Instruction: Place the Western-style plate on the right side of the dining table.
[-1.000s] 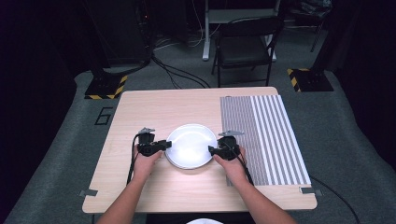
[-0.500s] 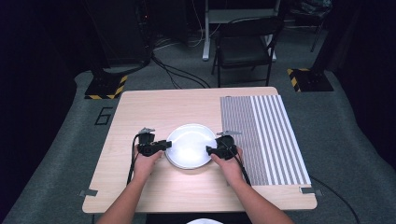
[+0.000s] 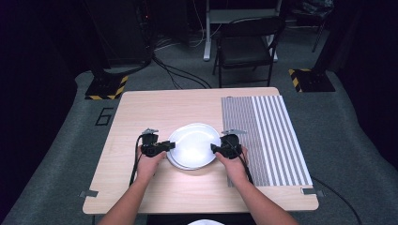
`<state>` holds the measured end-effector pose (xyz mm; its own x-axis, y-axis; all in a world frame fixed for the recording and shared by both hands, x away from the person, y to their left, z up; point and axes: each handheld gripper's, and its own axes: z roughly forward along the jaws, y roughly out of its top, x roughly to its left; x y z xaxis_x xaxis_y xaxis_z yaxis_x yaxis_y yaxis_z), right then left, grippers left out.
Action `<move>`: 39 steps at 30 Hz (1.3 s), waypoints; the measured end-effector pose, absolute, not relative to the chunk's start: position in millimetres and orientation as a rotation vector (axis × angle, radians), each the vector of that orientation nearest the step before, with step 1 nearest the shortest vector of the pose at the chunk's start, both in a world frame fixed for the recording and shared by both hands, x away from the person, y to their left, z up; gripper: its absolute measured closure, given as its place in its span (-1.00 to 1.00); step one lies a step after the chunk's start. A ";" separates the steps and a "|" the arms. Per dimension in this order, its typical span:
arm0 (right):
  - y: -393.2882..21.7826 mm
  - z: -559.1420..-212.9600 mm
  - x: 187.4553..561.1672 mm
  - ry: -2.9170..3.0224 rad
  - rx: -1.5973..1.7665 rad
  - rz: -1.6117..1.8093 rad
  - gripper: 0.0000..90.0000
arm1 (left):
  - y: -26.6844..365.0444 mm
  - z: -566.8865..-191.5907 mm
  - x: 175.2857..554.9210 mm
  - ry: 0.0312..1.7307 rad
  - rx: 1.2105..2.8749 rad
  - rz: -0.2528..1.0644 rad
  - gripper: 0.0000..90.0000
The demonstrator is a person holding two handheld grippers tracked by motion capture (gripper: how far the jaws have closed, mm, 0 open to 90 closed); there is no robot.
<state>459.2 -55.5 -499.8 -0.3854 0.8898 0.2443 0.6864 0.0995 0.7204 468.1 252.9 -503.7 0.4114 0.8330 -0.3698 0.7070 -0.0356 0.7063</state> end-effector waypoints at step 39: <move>-100.4 -485.0 456.2 2.041 1.577 1.139 0.08 | 211.2 -509.6 473.2 1.238 1.806 0.110 0.39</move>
